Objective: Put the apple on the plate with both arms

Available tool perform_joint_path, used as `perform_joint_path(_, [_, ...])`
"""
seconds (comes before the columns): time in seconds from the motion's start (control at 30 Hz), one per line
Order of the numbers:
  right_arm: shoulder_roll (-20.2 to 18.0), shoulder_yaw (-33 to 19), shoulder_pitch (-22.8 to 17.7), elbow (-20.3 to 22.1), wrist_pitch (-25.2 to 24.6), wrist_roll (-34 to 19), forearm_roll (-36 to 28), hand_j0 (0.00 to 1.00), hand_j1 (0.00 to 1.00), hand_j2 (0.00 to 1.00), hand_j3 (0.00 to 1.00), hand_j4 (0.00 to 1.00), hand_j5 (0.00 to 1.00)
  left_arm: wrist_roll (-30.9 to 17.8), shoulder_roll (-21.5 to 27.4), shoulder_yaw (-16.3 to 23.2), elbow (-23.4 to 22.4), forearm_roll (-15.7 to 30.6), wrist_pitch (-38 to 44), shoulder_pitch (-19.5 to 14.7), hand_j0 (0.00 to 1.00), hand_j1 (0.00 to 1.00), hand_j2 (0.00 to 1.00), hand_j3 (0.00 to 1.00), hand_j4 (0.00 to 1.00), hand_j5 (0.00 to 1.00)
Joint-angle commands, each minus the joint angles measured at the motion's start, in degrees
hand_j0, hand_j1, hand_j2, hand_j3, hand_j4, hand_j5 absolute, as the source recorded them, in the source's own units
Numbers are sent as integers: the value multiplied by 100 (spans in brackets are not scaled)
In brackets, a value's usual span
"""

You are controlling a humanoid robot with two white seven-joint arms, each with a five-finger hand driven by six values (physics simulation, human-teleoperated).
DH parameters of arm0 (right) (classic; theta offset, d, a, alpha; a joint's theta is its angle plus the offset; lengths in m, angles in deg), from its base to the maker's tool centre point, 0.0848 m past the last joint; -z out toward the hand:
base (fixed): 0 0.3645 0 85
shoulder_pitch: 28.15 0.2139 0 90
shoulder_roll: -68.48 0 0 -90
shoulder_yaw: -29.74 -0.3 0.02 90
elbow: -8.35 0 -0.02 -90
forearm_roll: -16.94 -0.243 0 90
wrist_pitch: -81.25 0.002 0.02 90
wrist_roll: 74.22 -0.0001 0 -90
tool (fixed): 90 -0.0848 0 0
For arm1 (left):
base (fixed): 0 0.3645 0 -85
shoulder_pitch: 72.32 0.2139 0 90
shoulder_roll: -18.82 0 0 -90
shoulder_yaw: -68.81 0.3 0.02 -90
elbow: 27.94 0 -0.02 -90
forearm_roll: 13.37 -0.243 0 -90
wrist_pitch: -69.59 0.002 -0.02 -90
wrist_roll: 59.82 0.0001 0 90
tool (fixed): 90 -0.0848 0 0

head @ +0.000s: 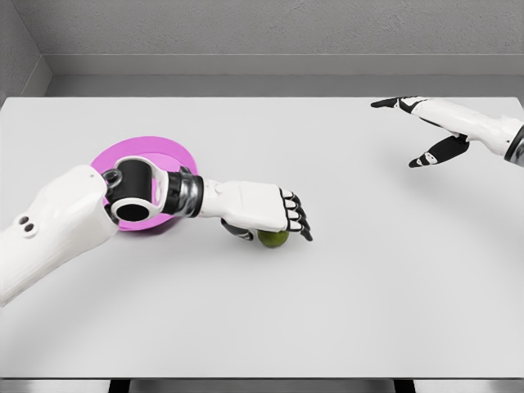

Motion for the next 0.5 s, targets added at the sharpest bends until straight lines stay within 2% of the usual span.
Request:
perform_joint_path(0.0, [-3,-3,9,10,-16,3,-44,100,100,100,100,100,100,-58,-31,4,0,13,13,0,89,89,89,89,89,89])
perform_joint_path(0.1, [-3,-3,-9,10,-16,3,-44,100,100,100,100,100,100,-102,-31,4,0,5,13,0,88,88,88,88,88,88])
perform_joint_path(0.2, [-3,-3,-9,10,-16,3,-44,100,100,100,100,100,100,-111,-31,4,0,-39,13,0,82,82,82,82,82,82])
perform_joint_path(0.33, [-11,-3,-18,10,-16,3,-44,100,100,100,100,100,100,-155,-31,4,0,-75,13,0,71,71,71,71,71,71])
perform_joint_path(0.47, [-12,-3,-18,10,-16,3,-44,100,100,100,100,100,100,-190,-23,4,9,-75,13,0,55,55,55,55,55,55])
